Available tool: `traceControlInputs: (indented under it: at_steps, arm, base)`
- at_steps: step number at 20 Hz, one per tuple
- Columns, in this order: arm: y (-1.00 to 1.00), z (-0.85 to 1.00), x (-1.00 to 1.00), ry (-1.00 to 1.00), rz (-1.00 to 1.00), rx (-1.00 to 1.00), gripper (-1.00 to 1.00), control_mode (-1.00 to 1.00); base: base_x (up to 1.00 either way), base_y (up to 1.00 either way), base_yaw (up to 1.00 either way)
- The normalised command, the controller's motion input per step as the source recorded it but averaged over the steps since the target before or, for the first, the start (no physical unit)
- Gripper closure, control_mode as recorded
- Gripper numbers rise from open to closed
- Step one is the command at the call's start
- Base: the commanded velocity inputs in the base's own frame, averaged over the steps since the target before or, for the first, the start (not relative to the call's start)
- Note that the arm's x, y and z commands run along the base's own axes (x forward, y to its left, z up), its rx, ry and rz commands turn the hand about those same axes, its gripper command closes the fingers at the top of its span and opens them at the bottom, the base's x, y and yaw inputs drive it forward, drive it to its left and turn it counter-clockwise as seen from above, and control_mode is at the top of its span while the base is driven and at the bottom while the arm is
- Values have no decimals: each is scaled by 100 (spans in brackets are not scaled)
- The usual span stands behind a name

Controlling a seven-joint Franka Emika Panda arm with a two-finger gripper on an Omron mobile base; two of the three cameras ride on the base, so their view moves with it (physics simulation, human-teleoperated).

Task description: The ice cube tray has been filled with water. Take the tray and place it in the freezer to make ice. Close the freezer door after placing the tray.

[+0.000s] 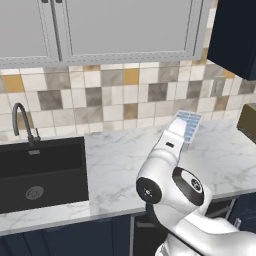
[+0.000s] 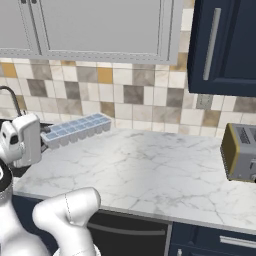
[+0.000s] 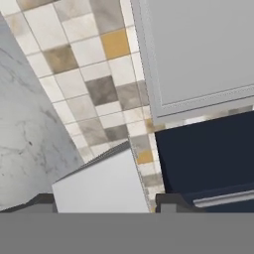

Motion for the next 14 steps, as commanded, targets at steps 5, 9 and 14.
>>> traceControlInputs:
  at_steps: [5,9,14]
  arm:
    - [-52,0,0,-4,10,-9,100,-100]
    - [-65,0,0,-8,7,-9,100,-100]
    - [-64,0,5,-17,7,-9,100,-100]
  base:
    - [0,0,0]
    - [0,0,0]
    - [0,0,0]
